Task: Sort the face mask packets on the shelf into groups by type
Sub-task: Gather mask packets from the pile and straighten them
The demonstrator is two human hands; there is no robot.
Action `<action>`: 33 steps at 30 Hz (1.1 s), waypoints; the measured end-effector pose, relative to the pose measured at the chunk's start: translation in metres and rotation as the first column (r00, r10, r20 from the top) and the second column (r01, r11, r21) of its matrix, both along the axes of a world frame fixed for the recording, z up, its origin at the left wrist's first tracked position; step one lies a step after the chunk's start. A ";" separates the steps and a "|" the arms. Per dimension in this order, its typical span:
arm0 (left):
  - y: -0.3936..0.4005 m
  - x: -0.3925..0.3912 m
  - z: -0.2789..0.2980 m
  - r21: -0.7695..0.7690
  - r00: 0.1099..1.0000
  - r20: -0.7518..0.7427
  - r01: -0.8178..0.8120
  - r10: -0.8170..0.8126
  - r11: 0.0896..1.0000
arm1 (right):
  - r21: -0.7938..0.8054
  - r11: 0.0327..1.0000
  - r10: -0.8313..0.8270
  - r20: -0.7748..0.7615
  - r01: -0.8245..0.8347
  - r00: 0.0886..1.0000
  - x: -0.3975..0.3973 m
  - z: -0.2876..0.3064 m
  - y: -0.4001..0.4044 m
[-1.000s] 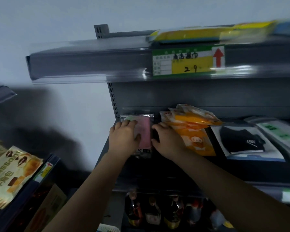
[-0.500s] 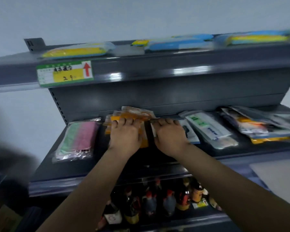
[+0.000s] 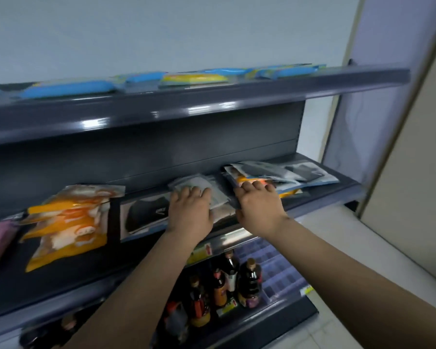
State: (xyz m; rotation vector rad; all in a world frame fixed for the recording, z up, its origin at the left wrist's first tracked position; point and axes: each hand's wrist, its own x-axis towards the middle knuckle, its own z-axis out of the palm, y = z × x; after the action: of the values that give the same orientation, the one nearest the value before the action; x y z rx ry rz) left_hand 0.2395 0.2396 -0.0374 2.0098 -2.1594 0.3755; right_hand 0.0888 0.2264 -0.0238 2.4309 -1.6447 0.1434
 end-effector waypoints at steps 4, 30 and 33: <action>-0.018 -0.044 0.000 0.015 0.998 -0.011 0.059 -0.058 0.998 | 0.018 0.997 -0.071 0.043 0.071 0.997 -0.046 -0.001 -0.011; -0.217 -0.111 -0.035 0.190 0.884 -0.445 -0.066 0.146 0.980 | 0.326 0.942 -0.226 0.453 0.077 0.862 -0.160 -0.035 -0.218; -0.224 -0.114 -0.040 0.206 0.854 -0.483 -0.102 0.192 0.973 | 0.370 0.928 -0.227 0.454 0.050 0.862 -0.163 -0.042 -0.237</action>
State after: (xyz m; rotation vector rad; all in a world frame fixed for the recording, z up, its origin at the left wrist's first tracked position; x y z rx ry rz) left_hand 0.1259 0.0155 -0.0773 2.0717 -1.7656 -0.3072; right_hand -0.0745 -0.0110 -0.0658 2.6670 -2.2263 0.5324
